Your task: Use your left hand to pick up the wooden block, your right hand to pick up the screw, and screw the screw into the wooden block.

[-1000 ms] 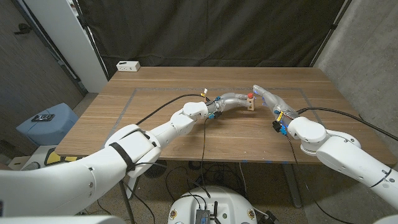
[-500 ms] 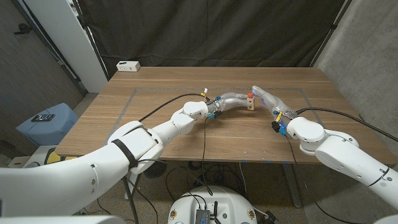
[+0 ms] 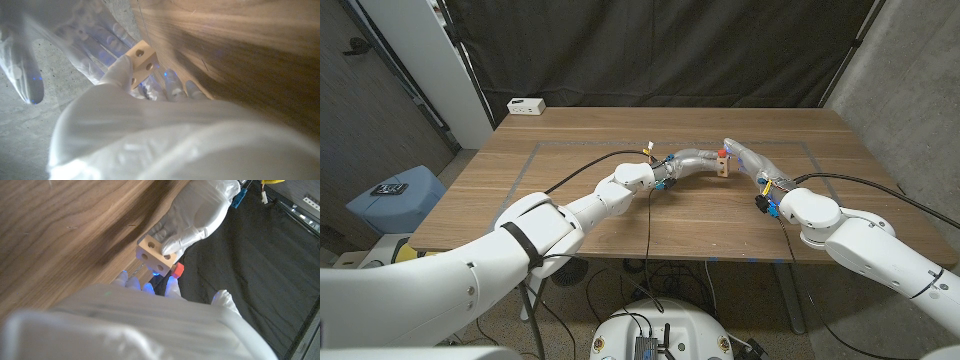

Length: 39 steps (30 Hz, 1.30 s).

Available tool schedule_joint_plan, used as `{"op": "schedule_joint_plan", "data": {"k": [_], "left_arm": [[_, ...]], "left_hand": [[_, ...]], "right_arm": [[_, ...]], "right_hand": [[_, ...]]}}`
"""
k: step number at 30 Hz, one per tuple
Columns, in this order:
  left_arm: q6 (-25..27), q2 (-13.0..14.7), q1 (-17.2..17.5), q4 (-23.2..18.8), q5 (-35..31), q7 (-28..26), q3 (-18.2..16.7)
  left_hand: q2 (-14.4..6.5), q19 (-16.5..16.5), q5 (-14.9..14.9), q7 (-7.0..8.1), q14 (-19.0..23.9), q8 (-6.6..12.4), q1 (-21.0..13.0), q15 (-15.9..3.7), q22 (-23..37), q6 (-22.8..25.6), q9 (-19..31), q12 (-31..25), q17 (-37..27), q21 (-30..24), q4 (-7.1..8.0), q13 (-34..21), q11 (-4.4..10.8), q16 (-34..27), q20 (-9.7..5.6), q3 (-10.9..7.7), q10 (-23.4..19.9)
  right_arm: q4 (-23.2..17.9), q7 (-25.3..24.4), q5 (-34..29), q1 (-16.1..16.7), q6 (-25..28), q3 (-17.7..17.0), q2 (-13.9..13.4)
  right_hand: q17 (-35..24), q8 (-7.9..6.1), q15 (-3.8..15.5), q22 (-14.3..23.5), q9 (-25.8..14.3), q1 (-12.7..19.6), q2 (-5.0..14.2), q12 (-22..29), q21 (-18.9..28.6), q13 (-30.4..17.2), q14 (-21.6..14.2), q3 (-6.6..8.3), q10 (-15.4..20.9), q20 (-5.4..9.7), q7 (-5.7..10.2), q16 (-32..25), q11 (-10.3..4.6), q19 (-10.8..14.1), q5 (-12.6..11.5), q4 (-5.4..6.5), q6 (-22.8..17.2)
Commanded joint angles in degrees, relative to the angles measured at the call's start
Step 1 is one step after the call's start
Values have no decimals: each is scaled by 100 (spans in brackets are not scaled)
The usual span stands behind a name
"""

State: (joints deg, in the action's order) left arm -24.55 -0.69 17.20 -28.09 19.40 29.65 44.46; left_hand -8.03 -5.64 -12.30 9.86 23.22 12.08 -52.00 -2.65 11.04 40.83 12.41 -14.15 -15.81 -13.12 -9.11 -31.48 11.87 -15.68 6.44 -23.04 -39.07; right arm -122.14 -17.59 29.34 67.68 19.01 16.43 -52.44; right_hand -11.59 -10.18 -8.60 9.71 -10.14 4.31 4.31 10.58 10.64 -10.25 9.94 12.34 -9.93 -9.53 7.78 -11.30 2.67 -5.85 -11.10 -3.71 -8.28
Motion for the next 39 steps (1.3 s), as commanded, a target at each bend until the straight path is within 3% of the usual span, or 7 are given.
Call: {"op": "schedule_joint_plan", "data": {"k": [1,21,39], "left_arm": [[4,12,43,-66,0,6,-13],[136,130,160,-381,8,-40,6],[31,-16,37,-16,28,20,-7]], "left_hand": [[-47,-47,-38,-8,49,36,-12,-366,19,39,20,-36,-18,-24,29,-7,-17,-23,27,-14,-40],[-41,-47,-38,-2,55,40,-4,-360,19,50,20,-37,-15,-25,31,-6,-16,-22,24,-14,-41],[-39,-44,-37,-8,52,38,1,-366,19,46,20,-37,-14,-24,32,-6,-17,-21,27,-12,-39]], "right_arm": [[-105,-28,2,45,24,-15,-59],[-231,-48,-20,129,37,-47,-124],[-300,-86,17,220,76,-102,-146]], "right_hand": [[-28,-22,-21,17,-4,-60,9,22,12,-19,1179,20,-1051,-5,-24,-19,-19,-23,-36,32,-33],[-22,-32,-25,17,-4,-61,13,32,16,-19,1181,27,-1043,-6,-16,-20,-23,-29,-45,34,-48],[-18,-33,-22,16,-4,-57,18,39,20,-19,1175,35,-1030,-4,-7,-23,-22,-27,-50,33,-50]]}}
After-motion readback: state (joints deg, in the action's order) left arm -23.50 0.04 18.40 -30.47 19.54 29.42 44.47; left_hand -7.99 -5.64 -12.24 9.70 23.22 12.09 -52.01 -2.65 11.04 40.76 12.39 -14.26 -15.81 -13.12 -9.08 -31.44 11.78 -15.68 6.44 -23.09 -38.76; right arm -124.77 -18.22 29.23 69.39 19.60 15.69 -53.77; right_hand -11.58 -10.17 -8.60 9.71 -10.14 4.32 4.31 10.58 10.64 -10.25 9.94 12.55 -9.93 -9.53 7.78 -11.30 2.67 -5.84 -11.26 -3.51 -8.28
